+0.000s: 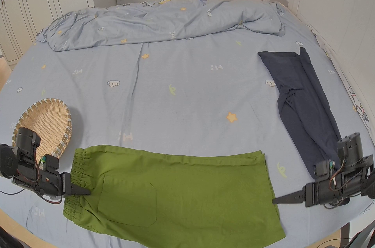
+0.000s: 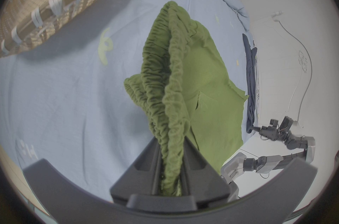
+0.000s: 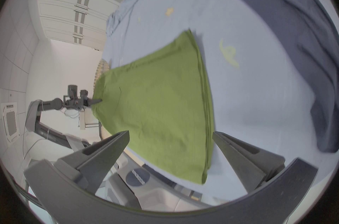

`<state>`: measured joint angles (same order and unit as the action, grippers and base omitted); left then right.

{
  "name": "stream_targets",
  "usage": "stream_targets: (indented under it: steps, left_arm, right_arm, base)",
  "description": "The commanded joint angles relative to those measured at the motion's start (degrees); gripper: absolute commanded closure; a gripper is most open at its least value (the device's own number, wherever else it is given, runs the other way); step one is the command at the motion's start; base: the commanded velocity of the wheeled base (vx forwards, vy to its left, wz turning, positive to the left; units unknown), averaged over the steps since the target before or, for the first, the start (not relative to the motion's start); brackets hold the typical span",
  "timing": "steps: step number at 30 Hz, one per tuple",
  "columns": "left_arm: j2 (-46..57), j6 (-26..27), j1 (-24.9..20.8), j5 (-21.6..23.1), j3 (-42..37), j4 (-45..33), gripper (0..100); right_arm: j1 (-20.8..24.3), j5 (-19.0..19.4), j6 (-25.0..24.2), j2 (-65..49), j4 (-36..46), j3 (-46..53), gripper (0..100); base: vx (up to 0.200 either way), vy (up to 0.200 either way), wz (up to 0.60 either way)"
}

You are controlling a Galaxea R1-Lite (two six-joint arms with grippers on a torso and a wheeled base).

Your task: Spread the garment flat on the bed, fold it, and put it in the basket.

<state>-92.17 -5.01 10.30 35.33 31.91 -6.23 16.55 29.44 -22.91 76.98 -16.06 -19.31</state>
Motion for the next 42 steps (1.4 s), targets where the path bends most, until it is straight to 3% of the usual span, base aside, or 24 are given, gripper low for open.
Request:
stream_targets:
  steps: [1, 5, 9, 13, 18, 23, 24, 25, 27, 28, 32, 33, 34, 35, 39, 42]
  left_arm:
    - [3.8, 4.9, 6.0, -0.5, 0.8, -0.2, 100]
    - [3.3, 10.1, 13.3, -0.5, 2.9, -0.3, 100]
    - [2.4, 12.3, 18.2, -0.4, 6.8, -2.6, 100]
    - [2.9, 12.2, 17.6, -0.3, 9.0, -7.3, 100]
    - [7.6, 8.3, 11.5, -0.3, 13.3, -15.0, 100]
    - [15.2, -3.6, 3.1, -0.5, 22.0, -22.7, 100]
    - [16.8, -7.4, -1.7, -0.9, 25.3, -25.2, 100]
    - [17.2, -8.2, -3.4, -1.1, 26.1, -26.0, 100]
    - [17.8, -11.4, -11.4, -3.4, 29.2, -28.8, 100]
    - [17.7, -11.7, -12.0, -3.7, 29.3, -28.9, 100]
    - [14.1, -23.8, -30.6, -16.2, 32.4, -29.4, 100]
    - [14.1, -23.8, -30.6, -16.2, 32.4, -29.4, 100]
    - [11.8, -29.3, -37.1, -21.8, 34.0, -29.3, 100]
    - [10.4, -31.6, -39.7, -23.8, 35.1, -29.3, 100]
    - [6.6, -38.9, -45.1, -25.7, 39.7, -29.3, 100]
    - [4.5, -40.8, -48.5, -26.0, 41.1, -29.3, 100]
  right_arm:
    - [-3.5, -0.1, 0.2, -0.8, 3.2, -11.3, 0]
    - [-4.3, -0.1, 0.5, -0.6, 7.4, -17.6, 0]
    - [-4.6, -0.1, 0.8, 0.6, 7.4, -17.4, 0]
    - [-5.7, -0.1, 0.8, 1.5, 7.4, -17.5, 0]
    - [-5.7, -0.1, 0.8, 1.3, 7.5, -17.5, 0]
    - [-6.0, -0.1, 0.8, 1.1, 7.6, -17.5, 0]
    - [-6.4, -0.1, 0.8, 1.1, 7.6, -17.6, 0]
    - [-6.4, -0.1, 0.8, 1.1, 7.6, -17.6, 0]
    - [-6.7, -0.1, 0.8, 1.0, 7.6, -17.6, 0]
    - [-6.8, -0.1, 0.8, 1.0, 7.6, -17.6, 0]
    - [-7.2, -0.1, 0.8, 0.9, 7.7, -17.6, 0]
    - [-7.2, -0.1, 0.8, 0.9, 7.7, -17.6, 0]
    - [-7.2, -0.1, 0.8, 0.9, 7.7, -17.7, 0]
    - [-7.2, -0.1, 0.8, 0.9, 7.7, -17.7, 0]
    - [-7.2, -0.1, 0.8, 0.9, 7.7, -17.7, 0]
    - [-7.1, -0.1, 0.8, 1.1, 7.7, -17.6, 0]
  base:
    - [0.000, 0.000, 0.00]
    - [0.000, 0.000, 0.00]
    - [0.000, 0.000, 0.00]
    - [0.000, 0.000, 0.00]
    - [0.000, 0.000, 0.00]
    - [0.000, 0.000, 0.00]
    - [0.000, 0.000, 0.00]
    - [0.000, 0.000, 0.00]
    - [0.000, 0.000, 0.00]
    - [0.000, 0.000, 0.00]
    - [0.000, 0.000, 0.00]
    - [0.000, 0.000, 0.00]
    - [0.000, 0.000, 0.00]
    - [0.000, 0.000, 0.00]
    - [0.000, 0.000, 0.00]
    - [0.000, 0.000, 0.00]
